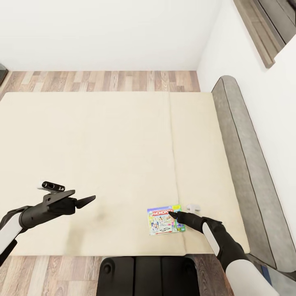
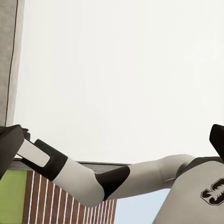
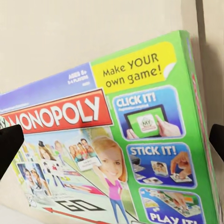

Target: Put all the toys in the child's room - the three board games (two on the bed and one on the table), the two jigsaw puzzles on the table, and the tennis ball on the table - inside the toy box on the table in the child's room.

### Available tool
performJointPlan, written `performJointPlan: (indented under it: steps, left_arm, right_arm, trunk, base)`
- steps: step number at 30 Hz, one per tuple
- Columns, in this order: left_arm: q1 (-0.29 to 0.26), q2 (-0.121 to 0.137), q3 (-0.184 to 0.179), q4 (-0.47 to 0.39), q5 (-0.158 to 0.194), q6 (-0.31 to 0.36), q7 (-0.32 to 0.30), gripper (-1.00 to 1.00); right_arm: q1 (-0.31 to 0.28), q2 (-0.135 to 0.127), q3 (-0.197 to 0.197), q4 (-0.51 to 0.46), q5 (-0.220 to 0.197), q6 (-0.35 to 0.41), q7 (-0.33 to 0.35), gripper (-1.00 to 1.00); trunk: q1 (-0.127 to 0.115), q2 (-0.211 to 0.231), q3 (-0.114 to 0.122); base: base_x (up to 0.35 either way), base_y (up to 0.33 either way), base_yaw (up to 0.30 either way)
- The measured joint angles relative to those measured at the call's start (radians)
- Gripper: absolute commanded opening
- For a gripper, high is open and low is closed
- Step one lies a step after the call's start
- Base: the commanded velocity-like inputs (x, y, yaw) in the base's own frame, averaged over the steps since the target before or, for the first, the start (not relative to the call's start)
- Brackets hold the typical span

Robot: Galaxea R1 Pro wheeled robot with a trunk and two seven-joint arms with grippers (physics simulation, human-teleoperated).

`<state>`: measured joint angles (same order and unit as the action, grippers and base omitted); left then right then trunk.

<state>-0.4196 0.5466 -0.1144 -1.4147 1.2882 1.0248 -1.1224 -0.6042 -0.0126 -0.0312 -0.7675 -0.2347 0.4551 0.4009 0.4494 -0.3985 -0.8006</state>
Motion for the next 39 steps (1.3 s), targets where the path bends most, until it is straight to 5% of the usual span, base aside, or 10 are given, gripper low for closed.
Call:
performJointPlan:
  steps: [15,39]
  left_arm:
    - [0.0,-0.042,-0.001,0.043,-0.023,-0.006,0.005,1.0]
    - [0.0,-0.044,0.0,0.048,-0.029,-0.006,0.005,1.0]
  right_arm:
    - [0.004,-0.002,0.01,0.013,0.003,0.009,-0.005,1.0]
    - [0.001,-0.001,0.009,0.022,0.0,0.071,-0.014,1.0]
  trunk:
    - [0.0,0.0,0.0]
    - [0.0,0.0,0.0]
  base:
    - [0.0,0.001,0.0]
    - [0.0,0.0,0.0]
